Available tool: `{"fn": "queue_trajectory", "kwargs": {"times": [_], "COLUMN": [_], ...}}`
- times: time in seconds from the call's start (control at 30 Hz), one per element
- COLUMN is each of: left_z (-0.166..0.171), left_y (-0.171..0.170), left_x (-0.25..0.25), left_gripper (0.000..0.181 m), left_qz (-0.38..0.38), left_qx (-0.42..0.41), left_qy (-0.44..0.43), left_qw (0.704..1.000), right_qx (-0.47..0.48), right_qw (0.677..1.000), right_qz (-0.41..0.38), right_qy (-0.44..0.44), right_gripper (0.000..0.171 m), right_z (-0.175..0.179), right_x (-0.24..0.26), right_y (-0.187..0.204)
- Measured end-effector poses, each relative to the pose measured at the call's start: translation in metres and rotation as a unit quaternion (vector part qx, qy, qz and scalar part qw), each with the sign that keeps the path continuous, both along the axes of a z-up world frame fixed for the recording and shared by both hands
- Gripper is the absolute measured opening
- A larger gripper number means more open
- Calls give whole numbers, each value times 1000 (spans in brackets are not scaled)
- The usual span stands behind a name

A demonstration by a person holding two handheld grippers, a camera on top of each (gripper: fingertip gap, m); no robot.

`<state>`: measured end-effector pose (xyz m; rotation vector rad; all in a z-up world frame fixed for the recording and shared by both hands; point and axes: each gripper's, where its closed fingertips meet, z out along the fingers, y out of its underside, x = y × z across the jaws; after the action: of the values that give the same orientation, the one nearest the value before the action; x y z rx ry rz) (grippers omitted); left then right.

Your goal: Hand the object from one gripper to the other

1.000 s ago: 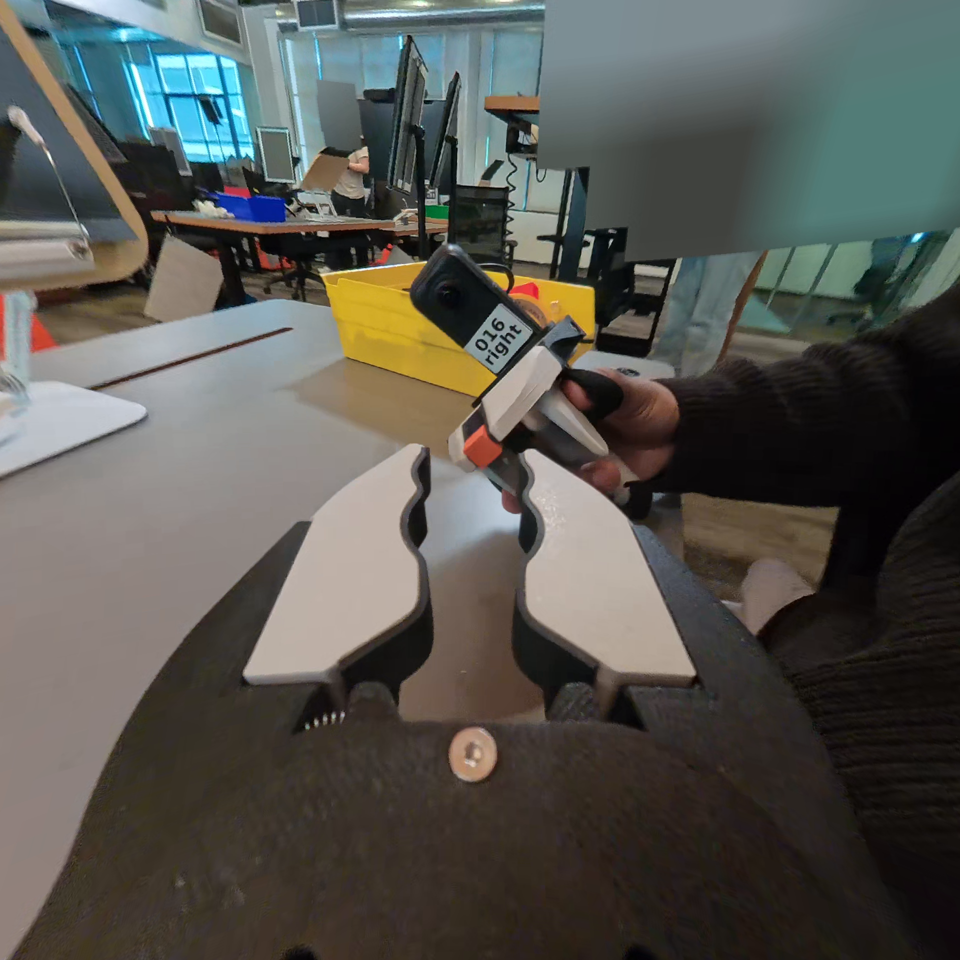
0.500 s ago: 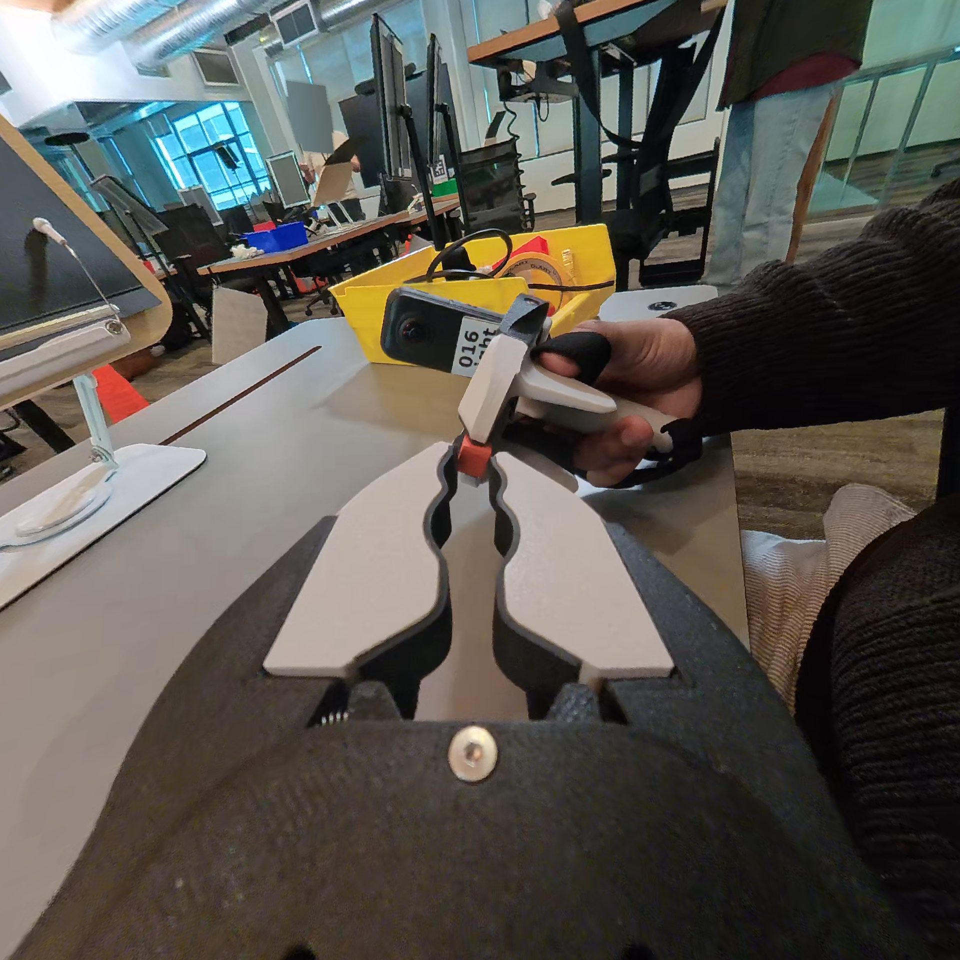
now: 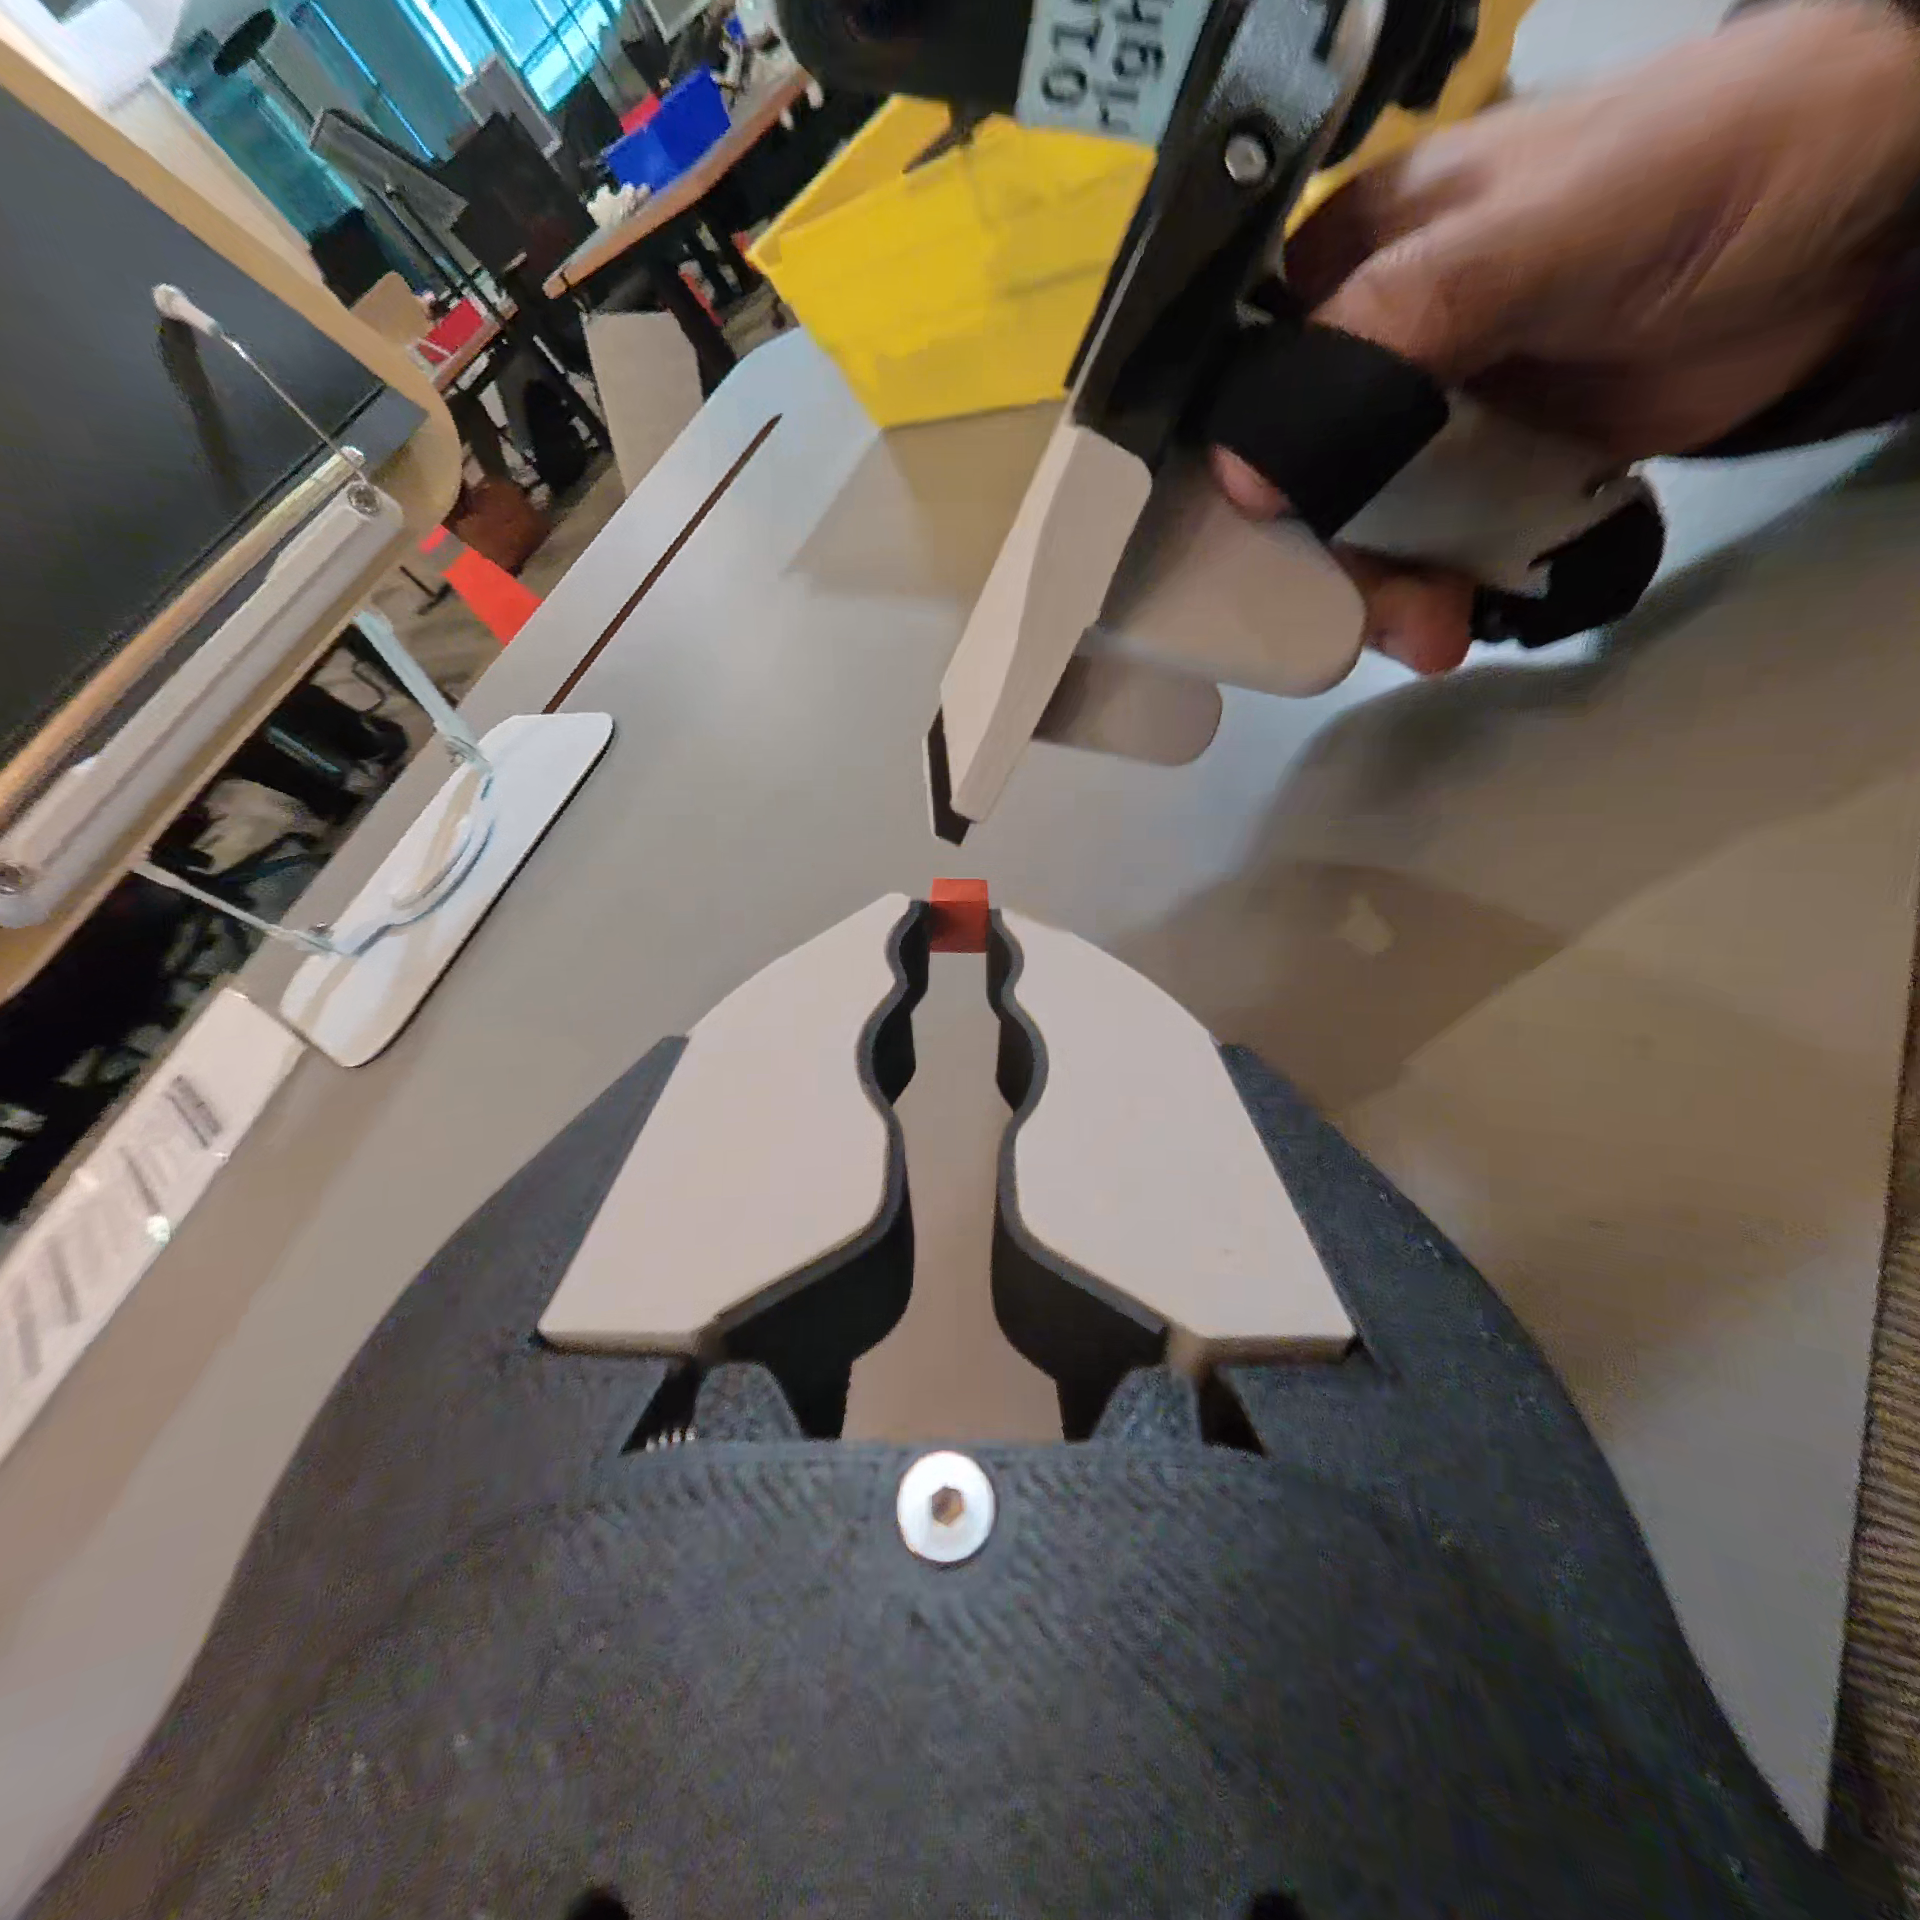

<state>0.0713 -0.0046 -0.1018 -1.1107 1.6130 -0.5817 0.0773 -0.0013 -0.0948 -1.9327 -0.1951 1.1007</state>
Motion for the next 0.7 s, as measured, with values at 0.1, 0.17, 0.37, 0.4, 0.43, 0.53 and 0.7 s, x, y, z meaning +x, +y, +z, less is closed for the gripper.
{"fn": "queue_trajectory", "kwargs": {"times": [0.1,0.17,0.37,0.4,0.43,0.53,0.7], "left_z": [-4,-6,-9,-9,-9,-9,-7], "left_y": [-2,-2,-7,-8,-8,-8,-10], "left_x": [0,0,1,1,1,1,2], "left_gripper": [10,10,10,10,10,10,10], "left_qz": [7,12,10,10,10,10,5], "left_qx": [48,74,105,106,106,105,83], "left_qy": [20,31,43,43,42,41,27], "left_qw": [999,997,993,993,993,994,996], "right_qx": [-4,-4,0,1,3,8,9], "right_qw": [1000,999,996,996,996,995,996], "right_qz": [-1,2,12,12,14,14,12], "right_qy": [-31,-46,-87,-91,-94,-101,-90], "right_gripper": [27,25,19,16,13,11,11], "right_z": [-6,-8,-13,-13,-13,-13,-10], "right_x": [-3,-5,-12,-13,-14,-14,-13], "right_y": [-1,-2,-5,-5,-5,-5,-5]}}
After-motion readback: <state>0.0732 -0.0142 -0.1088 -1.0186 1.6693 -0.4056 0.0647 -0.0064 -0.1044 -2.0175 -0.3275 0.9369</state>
